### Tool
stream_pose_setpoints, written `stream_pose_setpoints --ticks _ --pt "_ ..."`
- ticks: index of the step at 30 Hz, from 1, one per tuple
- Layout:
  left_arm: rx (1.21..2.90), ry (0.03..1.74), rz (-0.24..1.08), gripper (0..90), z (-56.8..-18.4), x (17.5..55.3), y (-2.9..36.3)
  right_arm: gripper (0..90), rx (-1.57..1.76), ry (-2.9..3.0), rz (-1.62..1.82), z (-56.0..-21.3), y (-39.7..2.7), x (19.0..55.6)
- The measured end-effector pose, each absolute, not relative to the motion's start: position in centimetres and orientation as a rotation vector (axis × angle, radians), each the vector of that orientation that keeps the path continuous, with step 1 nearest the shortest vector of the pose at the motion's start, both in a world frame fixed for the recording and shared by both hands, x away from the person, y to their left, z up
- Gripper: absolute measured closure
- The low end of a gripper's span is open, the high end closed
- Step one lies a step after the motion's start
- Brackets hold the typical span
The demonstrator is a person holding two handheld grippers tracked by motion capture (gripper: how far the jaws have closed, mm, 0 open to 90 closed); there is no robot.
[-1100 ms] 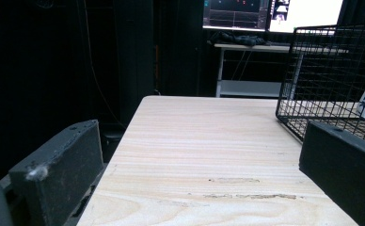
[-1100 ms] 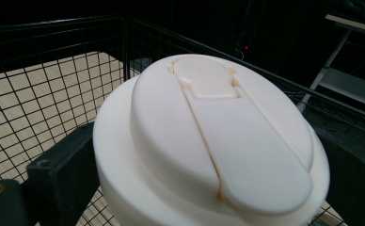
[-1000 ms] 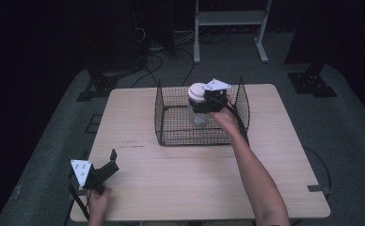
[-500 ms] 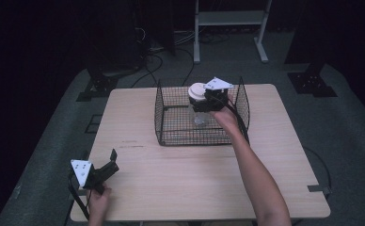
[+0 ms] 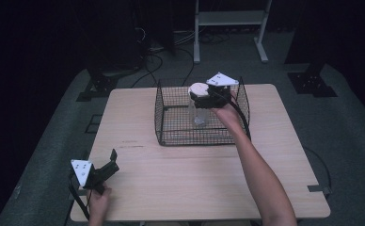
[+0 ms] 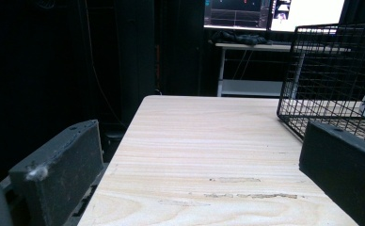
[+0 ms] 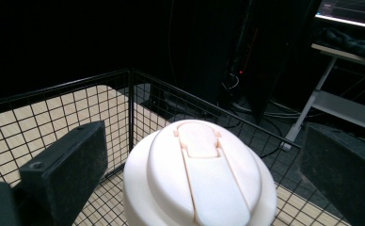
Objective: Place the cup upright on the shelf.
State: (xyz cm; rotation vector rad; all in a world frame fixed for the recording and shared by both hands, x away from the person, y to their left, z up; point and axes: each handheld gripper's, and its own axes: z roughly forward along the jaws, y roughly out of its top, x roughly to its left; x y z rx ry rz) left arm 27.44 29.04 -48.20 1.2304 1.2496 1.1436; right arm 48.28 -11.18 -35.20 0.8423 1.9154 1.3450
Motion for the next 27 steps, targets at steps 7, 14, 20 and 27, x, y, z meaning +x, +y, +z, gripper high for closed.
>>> stream_pose_setpoints --ticks 7,14,20,27 --pt "1.235 1.251 1.150 0.0 -48.2 27.4 29.0 1.4 0.825 1.904 1.363 -34.3 -12.0 47.5" --pt "1.236 1.248 1.147 0.0 -48.2 27.4 29.0 1.4 0.816 1.904 1.364 -33.8 -12.3 46.6" --pt "1.231 1.247 1.143 0.0 -48.2 27.3 29.0 1.4 0.823 1.902 1.361 -33.4 -12.5 46.0" --pt "1.232 1.248 1.144 0.0 -48.2 27.3 29.0 1.5 0.831 1.899 1.384 -32.8 -13.2 45.4"
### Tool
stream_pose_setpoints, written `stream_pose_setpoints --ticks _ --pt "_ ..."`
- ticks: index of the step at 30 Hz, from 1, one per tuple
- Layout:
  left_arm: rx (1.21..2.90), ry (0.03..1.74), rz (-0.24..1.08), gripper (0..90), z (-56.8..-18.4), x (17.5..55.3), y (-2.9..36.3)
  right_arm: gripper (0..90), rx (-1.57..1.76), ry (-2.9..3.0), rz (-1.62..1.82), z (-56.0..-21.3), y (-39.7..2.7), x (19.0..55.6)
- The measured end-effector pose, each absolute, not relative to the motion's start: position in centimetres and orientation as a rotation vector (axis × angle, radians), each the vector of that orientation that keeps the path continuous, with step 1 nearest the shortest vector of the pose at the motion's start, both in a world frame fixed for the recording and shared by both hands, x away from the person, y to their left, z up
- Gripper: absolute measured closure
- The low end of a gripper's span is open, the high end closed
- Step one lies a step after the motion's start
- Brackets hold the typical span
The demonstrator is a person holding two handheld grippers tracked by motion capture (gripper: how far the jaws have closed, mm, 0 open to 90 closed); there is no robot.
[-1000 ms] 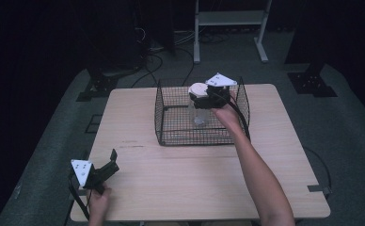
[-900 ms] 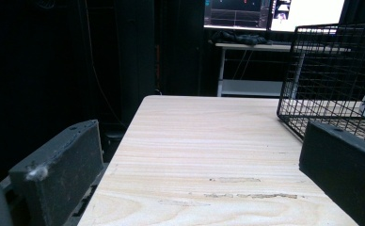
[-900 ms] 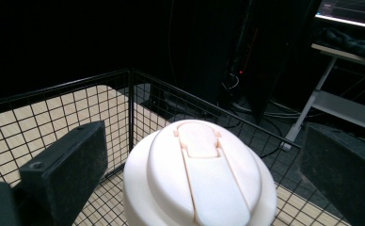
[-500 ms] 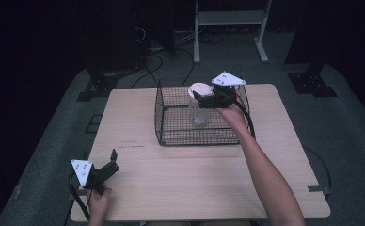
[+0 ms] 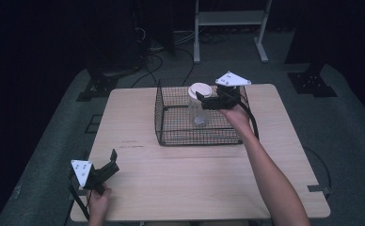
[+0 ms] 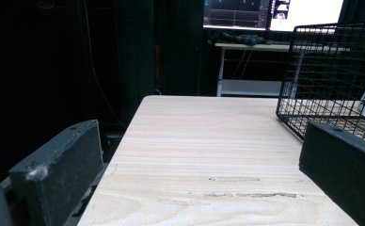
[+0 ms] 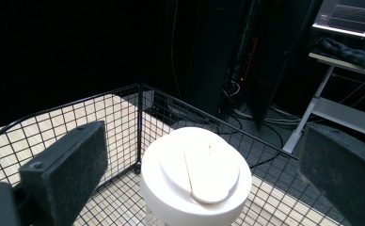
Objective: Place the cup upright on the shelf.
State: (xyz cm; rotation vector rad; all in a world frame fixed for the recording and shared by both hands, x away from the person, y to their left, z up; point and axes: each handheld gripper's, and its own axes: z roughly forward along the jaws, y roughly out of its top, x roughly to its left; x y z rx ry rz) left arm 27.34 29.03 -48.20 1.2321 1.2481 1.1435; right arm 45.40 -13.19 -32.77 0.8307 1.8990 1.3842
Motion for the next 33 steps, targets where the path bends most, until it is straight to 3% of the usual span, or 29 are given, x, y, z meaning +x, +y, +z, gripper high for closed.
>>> stream_pose_setpoints --ticks 13,33 --pt "1.235 1.247 1.147 0.0 -48.2 27.4 29.0 1.4 0.832 1.883 1.391 -31.7 -15.0 44.1" --pt "1.239 1.246 1.150 0.0 -48.2 27.4 28.9 1.4 0.844 1.903 1.363 -33.0 -16.6 42.9"
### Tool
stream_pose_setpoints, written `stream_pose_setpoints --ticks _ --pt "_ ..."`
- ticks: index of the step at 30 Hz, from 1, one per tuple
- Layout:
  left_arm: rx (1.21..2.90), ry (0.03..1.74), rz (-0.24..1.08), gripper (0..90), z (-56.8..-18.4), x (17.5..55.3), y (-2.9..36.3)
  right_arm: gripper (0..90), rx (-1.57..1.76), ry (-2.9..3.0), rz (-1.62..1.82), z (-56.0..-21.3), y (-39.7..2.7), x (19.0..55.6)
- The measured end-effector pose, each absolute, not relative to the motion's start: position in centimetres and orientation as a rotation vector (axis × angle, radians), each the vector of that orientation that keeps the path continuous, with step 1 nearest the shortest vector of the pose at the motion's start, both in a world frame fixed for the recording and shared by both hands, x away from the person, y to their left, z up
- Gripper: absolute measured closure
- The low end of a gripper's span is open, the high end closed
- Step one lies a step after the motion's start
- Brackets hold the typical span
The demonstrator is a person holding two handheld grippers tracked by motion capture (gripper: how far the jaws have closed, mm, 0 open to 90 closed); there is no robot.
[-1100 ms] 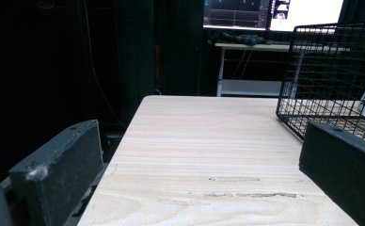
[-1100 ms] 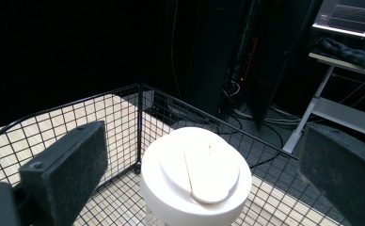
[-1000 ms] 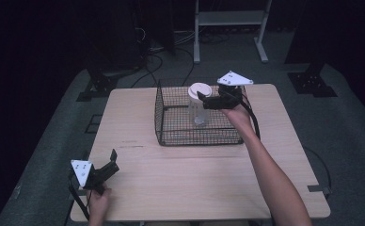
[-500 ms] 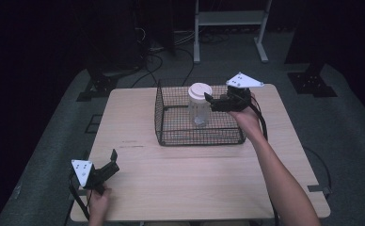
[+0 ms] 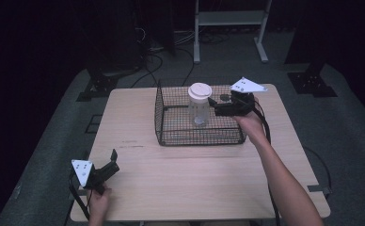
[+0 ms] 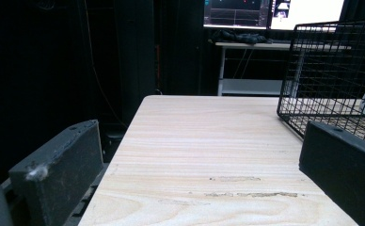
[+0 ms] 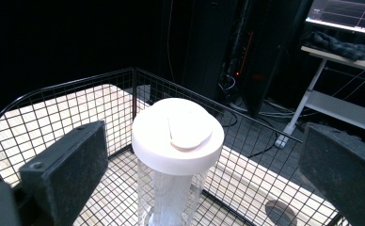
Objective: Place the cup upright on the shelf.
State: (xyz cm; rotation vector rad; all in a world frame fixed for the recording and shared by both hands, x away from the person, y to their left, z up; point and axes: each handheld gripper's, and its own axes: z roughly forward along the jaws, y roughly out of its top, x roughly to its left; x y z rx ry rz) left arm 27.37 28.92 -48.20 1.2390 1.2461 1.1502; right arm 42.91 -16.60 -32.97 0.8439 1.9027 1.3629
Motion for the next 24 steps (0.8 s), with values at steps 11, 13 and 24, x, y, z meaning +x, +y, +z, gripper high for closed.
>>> stream_pose_setpoints --ticks 11,13,24 --pt "1.240 1.245 1.152 0.0 -48.2 27.4 28.9 1.5 0.841 1.918 1.352 -33.4 -17.4 41.7" --pt "1.241 1.244 1.153 0.0 -48.2 27.4 28.9 1.4 0.839 1.919 1.345 -33.6 -17.6 41.5" --pt "1.242 1.244 1.155 0.0 -48.2 27.4 28.9 1.4 0.856 1.917 1.340 -34.3 -18.7 40.7"
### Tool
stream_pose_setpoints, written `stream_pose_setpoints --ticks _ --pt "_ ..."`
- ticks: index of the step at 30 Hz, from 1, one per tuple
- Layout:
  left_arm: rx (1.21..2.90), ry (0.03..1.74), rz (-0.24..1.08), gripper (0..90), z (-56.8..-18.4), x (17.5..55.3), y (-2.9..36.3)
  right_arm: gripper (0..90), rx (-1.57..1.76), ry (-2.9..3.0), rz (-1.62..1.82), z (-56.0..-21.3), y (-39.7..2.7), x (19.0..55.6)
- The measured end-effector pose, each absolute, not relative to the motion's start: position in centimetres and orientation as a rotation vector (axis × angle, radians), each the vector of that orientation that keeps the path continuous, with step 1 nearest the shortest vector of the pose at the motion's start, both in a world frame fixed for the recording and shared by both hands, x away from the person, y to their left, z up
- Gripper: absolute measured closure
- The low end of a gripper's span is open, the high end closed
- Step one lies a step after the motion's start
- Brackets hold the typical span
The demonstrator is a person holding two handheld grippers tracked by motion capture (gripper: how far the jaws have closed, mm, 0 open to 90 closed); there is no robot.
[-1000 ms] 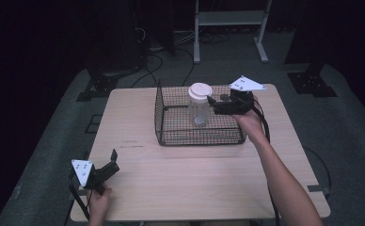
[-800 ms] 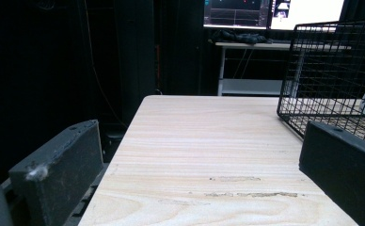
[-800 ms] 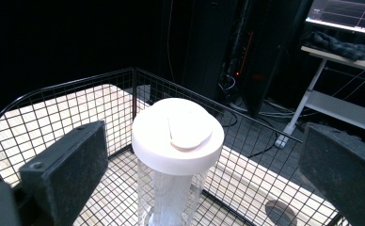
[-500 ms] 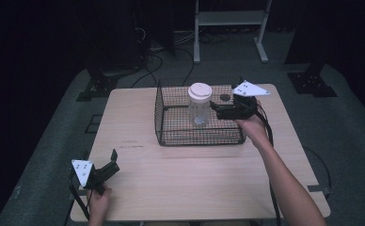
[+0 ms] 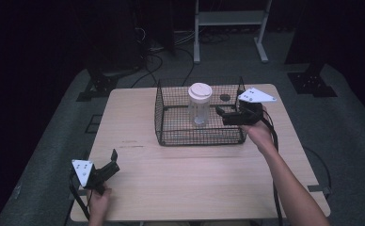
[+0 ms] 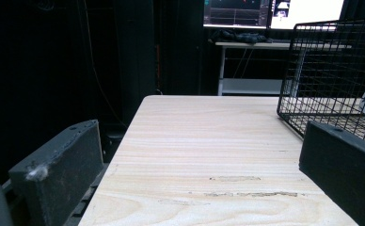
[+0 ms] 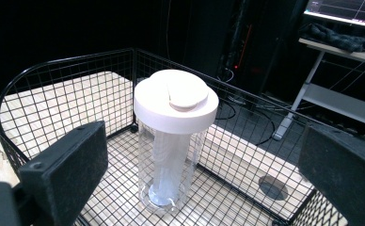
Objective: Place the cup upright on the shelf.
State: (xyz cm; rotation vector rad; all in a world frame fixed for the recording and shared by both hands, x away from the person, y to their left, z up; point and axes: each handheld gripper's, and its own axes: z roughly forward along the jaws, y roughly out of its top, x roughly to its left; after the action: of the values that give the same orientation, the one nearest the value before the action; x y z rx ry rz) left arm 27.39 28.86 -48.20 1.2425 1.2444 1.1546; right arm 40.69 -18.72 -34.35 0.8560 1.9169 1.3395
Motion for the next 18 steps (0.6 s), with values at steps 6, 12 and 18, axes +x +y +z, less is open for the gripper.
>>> stream_pose_setpoints --ticks 6,12,18 --pt "1.242 1.244 1.155 0.0 -48.2 27.4 28.9 1.5 0.855 1.927 1.344 -34.6 -19.0 40.1" --pt "1.242 1.244 1.155 0.0 -48.2 27.4 28.9 1.5 0.846 1.938 1.336 -34.9 -19.3 39.3" --pt "1.241 1.246 1.155 0.0 -48.2 27.4 28.8 1.5 0.835 1.938 1.343 -35.0 -19.7 38.6"
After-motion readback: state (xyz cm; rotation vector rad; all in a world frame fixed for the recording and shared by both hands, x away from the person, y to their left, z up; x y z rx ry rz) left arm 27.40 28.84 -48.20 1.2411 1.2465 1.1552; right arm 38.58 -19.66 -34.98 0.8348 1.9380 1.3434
